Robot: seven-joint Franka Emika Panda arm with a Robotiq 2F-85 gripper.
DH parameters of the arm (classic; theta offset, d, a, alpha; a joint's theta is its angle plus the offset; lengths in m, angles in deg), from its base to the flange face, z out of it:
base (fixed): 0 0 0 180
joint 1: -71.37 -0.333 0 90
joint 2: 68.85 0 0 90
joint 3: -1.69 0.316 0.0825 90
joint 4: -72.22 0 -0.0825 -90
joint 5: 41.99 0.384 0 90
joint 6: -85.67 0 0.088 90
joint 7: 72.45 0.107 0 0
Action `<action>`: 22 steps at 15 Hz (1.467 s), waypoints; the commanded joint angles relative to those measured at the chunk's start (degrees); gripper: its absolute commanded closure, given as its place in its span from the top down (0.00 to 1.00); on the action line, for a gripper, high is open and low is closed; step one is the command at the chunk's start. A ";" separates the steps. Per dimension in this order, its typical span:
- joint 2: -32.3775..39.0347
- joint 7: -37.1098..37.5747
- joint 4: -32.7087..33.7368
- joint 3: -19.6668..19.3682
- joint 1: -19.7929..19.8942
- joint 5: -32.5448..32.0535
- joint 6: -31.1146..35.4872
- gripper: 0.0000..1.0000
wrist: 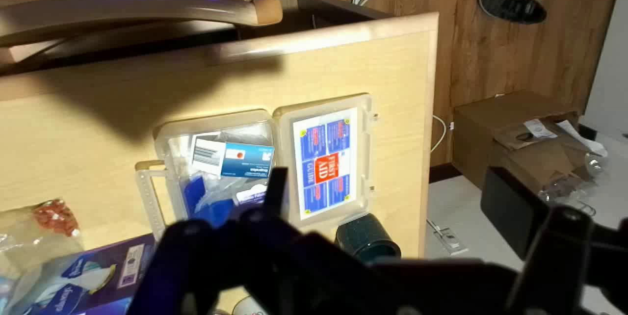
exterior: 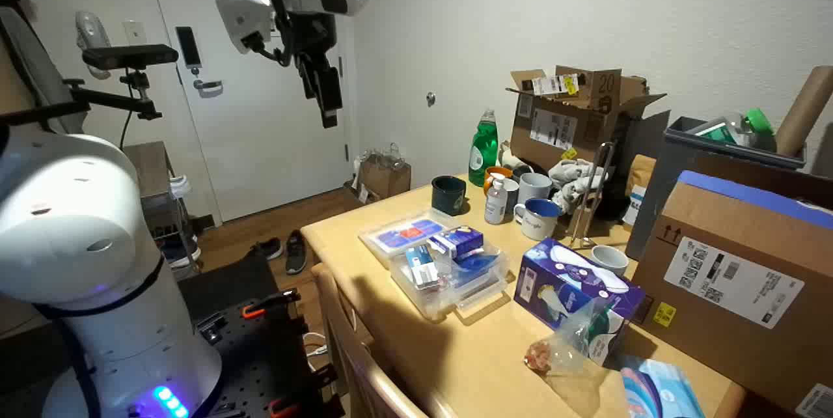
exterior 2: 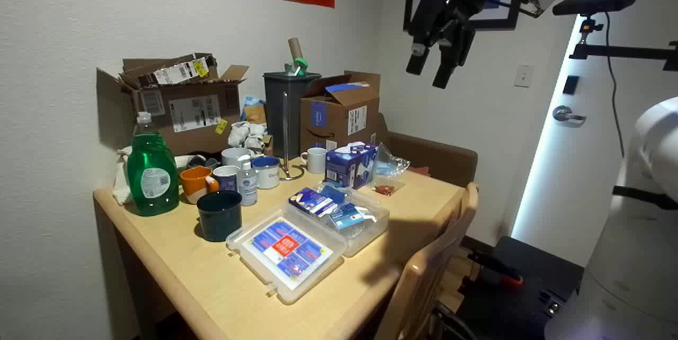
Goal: Pick up the object from the table and put it in the box storage
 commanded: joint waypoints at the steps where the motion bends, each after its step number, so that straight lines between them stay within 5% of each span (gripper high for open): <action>1: 0.08 -0.45 0.19 0.48 0.71 0.44 -0.29 1.00; 14: 9.30 -9.93 0.26 -1.11 -0.63 -0.79 13.57 1.00; 22: 16.99 -17.34 1.19 -5.63 -1.35 0.40 24.59 1.00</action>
